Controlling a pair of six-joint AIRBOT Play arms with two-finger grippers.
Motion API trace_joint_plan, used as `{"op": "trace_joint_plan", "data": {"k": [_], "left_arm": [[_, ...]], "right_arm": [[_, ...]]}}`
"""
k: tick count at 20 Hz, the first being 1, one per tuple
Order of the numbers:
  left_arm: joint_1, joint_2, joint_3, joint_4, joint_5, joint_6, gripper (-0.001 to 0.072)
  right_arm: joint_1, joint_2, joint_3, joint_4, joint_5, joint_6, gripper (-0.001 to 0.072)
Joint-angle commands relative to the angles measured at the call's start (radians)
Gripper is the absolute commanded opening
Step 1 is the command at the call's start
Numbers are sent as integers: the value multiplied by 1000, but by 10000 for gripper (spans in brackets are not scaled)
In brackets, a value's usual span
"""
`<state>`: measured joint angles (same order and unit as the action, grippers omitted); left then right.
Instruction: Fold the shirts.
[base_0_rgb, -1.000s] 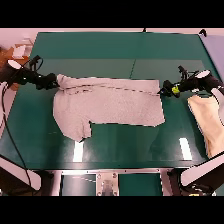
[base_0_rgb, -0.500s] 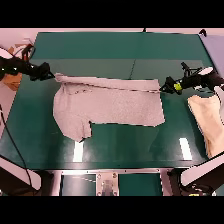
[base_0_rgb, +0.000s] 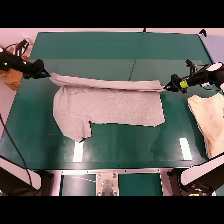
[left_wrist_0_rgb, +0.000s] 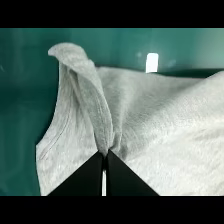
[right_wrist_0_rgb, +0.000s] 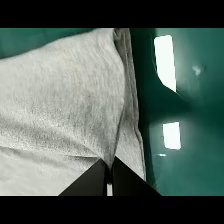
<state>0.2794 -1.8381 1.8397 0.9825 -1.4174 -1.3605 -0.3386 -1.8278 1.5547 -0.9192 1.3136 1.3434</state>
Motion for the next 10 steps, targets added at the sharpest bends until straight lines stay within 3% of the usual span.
{"op": "trace_joint_plan", "data": {"k": [1, 5, 8, 9, 10], "left_arm": [[-12, -1, -80, 32, 2, 0, 22], [-15, -1, -229, 31, 120, 21, 22], [-15, -1, -253, 27, 138, 34, 24], [-15, 0, -250, 26, 126, 33, 52], [-15, 0, -240, 27, 92, 32, 407]], "right_arm": [[13, 0, -47, -26, -9, -1, 11], [20, 0, -100, -32, -33, -1, 11], [32, 0, -124, -32, -42, 0, 14], [35, 0, -123, -32, -38, 0, 124], [35, 0, -114, -34, -22, 0, 361]]}}
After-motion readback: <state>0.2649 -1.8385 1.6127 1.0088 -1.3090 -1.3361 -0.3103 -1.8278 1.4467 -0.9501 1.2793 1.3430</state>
